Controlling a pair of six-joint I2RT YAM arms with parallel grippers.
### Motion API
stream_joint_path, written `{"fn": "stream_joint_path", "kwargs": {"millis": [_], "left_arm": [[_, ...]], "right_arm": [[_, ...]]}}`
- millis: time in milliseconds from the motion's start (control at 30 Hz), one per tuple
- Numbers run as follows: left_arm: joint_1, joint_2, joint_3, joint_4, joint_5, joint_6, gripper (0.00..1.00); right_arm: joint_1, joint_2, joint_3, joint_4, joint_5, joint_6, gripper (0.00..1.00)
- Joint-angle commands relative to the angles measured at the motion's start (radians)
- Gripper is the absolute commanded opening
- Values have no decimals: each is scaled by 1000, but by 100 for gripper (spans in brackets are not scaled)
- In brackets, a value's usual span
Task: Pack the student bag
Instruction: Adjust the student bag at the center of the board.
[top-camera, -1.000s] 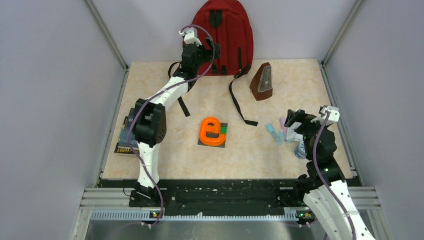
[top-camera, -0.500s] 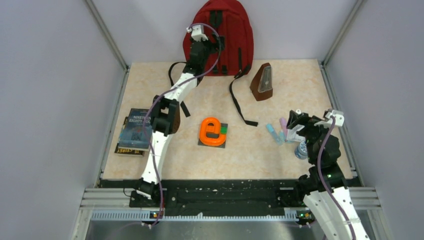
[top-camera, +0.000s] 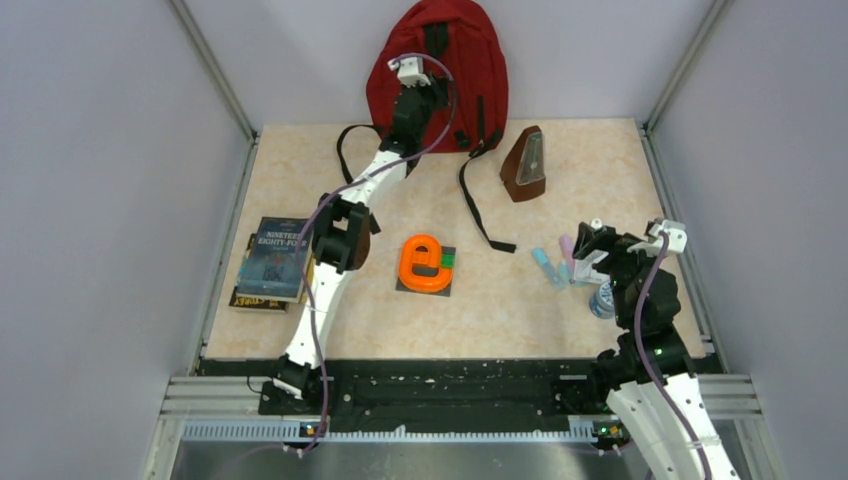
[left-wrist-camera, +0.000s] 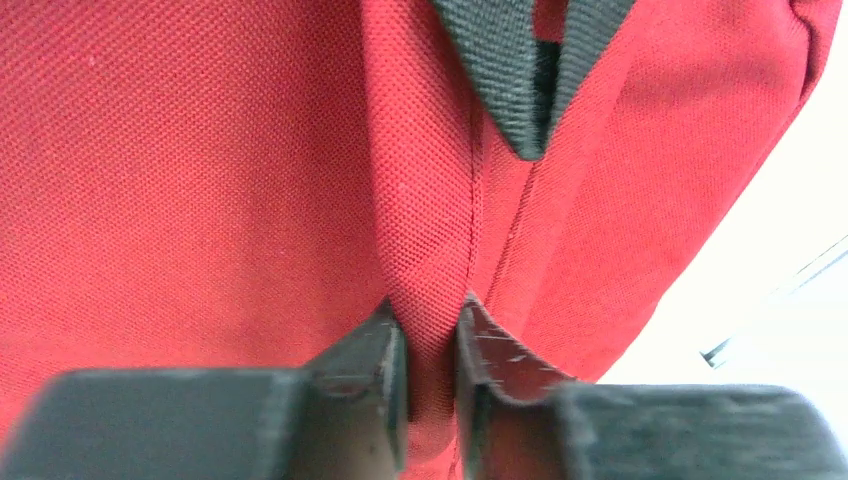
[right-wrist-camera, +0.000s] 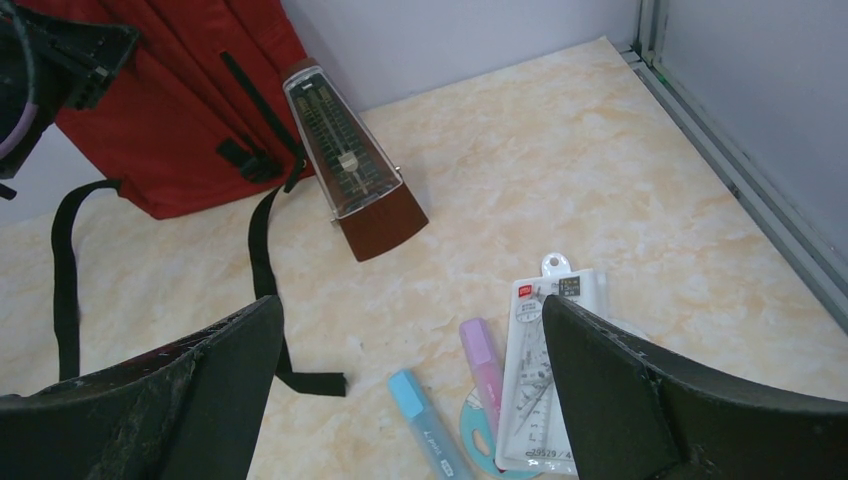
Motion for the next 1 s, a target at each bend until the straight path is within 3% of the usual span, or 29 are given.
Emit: {"fn": "stream_joint_path", "kwargs": {"millis": [0,33,300,633,867,967], "left_arm": [[-13,-25,6,92,0,51,8],[-15,-43,-19,111,-1,59,0],[-28,-312,-447,355,28,75,0],[-32,-752,-1039,606,26,223,0],[-31,-1049,-1378,618,19,209,0],[-31,-1172,-1497,618,30,181,0]], "right_arm": [[-3,3,0,12,2,-2,99],[-4,2,-1,13,4,-2,99],[-3,12,10,13,-5,-17,99],[-3,196,48,109,-351,-87,99],[0,257,54,239,-726,-139,95],[12,256,33,305,-782,-160,95]]}}
